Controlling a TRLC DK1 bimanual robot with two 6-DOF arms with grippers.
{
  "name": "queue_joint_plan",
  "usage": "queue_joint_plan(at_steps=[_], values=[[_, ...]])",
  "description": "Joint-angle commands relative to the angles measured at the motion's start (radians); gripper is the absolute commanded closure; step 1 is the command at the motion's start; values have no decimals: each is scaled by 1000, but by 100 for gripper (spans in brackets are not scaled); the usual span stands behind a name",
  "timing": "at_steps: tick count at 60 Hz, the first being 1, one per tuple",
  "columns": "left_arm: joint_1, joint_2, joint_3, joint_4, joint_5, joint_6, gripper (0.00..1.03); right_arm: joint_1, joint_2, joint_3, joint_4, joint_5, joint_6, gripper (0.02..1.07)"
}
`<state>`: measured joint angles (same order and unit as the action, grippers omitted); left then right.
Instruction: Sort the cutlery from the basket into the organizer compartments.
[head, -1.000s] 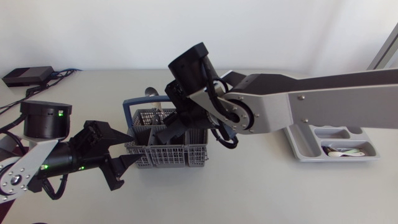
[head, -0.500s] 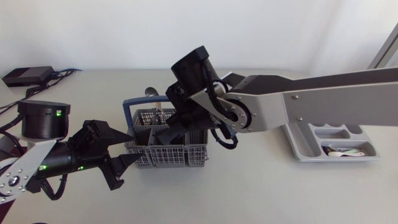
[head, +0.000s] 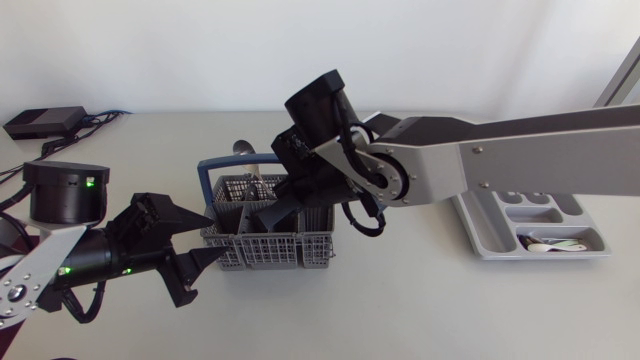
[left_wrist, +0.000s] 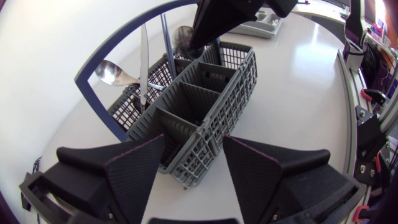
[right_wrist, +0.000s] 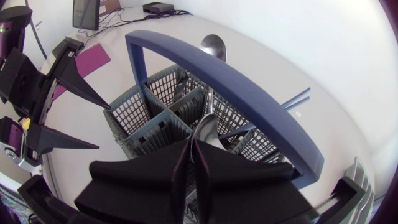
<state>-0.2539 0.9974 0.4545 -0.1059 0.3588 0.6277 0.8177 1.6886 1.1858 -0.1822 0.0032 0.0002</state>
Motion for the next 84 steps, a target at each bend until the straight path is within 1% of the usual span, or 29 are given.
queue_joint_plan(at_steps=[1,31,54,70,84], values=[[-8,-17,-20,-8,5,-14,39,-3,-1,5,-5,-11,24,101],[-16,-25,-23,-12,3,-20,39,-2,-63,-17,-3,-9,21,101],[-22,-25,-22,-11,3,-31,39,-2,-168,-43,-10,-52,18,101],[-39,-28,-10,-8,3,-52,39,0,-274,-49,-43,-58,-9,101],[-50,-29,15,-12,3,-63,39,29,-336,-31,-109,-81,-32,101]])
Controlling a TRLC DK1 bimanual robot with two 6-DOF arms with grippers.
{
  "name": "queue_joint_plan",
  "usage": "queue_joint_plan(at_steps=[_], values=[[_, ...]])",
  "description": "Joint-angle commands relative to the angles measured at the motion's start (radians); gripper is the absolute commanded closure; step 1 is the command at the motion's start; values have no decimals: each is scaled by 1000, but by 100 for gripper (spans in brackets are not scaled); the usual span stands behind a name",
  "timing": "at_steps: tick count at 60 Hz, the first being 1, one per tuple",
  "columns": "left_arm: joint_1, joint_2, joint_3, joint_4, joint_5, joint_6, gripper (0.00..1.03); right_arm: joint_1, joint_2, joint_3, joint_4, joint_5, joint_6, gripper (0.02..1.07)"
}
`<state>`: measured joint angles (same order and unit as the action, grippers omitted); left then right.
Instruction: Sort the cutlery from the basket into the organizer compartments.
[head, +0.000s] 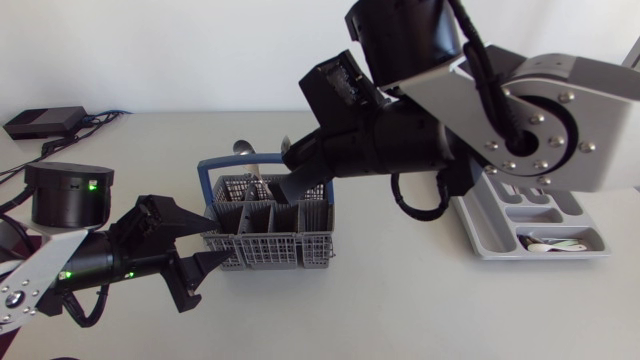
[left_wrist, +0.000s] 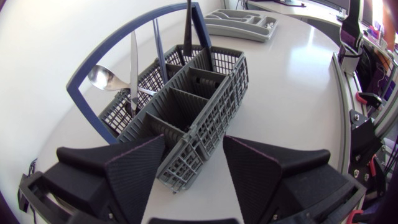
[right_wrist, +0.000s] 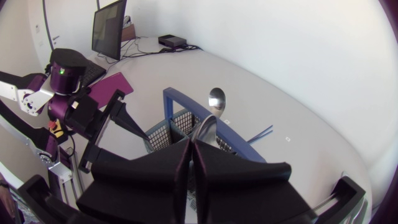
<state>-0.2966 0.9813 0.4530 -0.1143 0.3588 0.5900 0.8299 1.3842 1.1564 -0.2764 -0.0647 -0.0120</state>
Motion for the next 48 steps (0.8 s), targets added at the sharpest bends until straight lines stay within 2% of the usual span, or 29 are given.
queue_joint_plan(at_steps=[1,33,40,48], values=[[-9,-13,18,-5,3,-25,39,20,-37,2,-23,-18,-23,101],[-70,-99,153,-56,5,-61,35,49,-198,101,-236,-159,-72,101],[-118,-102,170,-58,8,-59,34,48,-215,103,-273,-222,-75,101],[-162,-102,179,-71,57,-56,31,49,-228,85,-302,-310,-83,101]])
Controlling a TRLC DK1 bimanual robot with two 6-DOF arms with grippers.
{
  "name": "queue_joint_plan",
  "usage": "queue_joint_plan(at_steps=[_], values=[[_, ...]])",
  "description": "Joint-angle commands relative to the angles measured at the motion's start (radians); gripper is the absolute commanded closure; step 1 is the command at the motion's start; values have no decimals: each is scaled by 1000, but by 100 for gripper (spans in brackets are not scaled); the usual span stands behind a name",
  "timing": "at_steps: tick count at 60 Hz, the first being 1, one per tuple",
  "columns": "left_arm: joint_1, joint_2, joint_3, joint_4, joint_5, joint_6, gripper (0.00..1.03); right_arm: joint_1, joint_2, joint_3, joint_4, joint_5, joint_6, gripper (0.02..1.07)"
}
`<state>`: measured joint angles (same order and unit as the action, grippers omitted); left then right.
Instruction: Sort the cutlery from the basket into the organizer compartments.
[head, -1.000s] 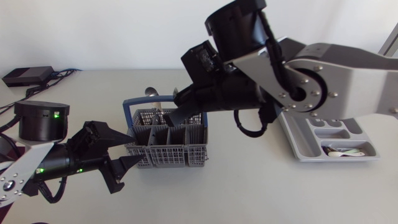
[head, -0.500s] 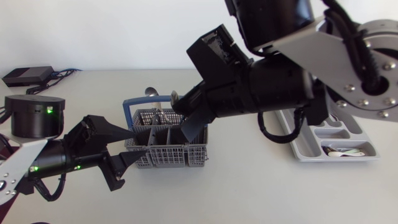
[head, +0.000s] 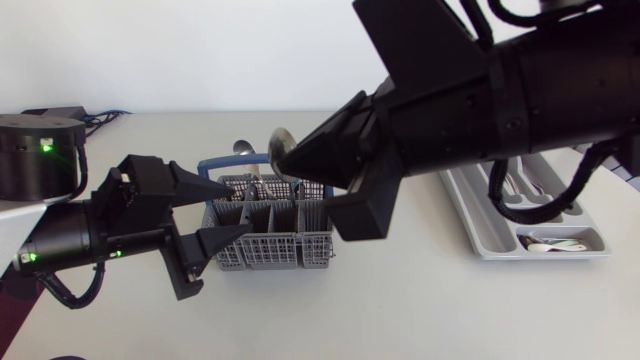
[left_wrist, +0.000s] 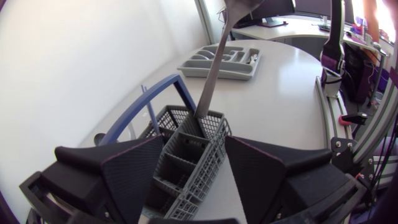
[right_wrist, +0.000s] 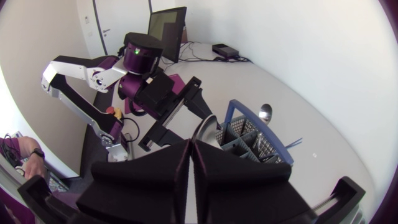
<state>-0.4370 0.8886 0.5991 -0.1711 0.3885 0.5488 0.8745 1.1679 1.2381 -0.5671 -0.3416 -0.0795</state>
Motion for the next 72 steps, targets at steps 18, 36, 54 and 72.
queue_joint_plan(at_steps=[18,36,54,72], values=[[-22,-14,34,-77,170,33,29,4,4,-42,-82,-191,-78,101],[-17,-31,31,-192,316,132,28,8,27,-72,-103,-315,-97,101],[-25,-13,33,-265,447,168,39,24,26,-98,-105,-407,-103,101],[-75,9,24,-295,469,191,57,8,-2,-104,-83,-444,-97,101]])
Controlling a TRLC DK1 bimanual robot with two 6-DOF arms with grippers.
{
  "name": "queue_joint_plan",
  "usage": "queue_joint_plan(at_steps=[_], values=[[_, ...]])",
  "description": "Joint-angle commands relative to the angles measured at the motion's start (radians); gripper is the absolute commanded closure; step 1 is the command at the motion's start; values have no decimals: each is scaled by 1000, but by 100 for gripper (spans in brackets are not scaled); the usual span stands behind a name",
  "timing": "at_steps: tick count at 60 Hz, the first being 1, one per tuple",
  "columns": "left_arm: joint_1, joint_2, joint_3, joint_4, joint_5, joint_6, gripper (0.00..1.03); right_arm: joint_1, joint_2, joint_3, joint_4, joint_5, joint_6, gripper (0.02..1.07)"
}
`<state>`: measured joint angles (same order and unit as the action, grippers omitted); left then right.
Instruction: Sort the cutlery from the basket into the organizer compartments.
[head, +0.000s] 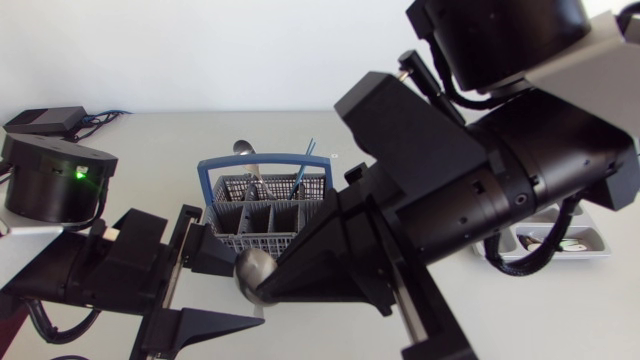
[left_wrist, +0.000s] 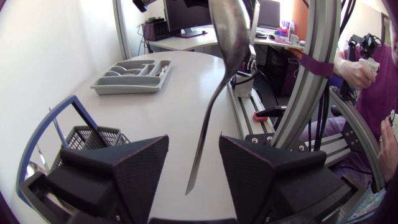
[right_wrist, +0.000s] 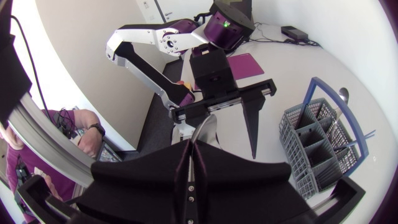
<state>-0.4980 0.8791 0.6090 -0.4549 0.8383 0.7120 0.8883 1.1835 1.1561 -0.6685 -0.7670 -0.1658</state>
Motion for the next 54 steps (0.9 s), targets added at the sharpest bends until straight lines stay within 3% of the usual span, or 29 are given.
queue_joint_plan(at_steps=[1,14,41,49,54], values=[[-16,18,14,-11,19,27,57,-6,-19,-24,18,-20,-11,101],[-17,23,18,-10,19,27,73,-12,-28,-26,26,-22,-9,101],[9,26,12,-11,19,37,75,-31,-51,-45,17,-18,-23,101],[3,27,14,-10,19,35,83,-31,-59,-50,17,-18,-23,101],[4,31,15,-10,19,30,84,-32,-64,-52,17,-18,-24,101]])
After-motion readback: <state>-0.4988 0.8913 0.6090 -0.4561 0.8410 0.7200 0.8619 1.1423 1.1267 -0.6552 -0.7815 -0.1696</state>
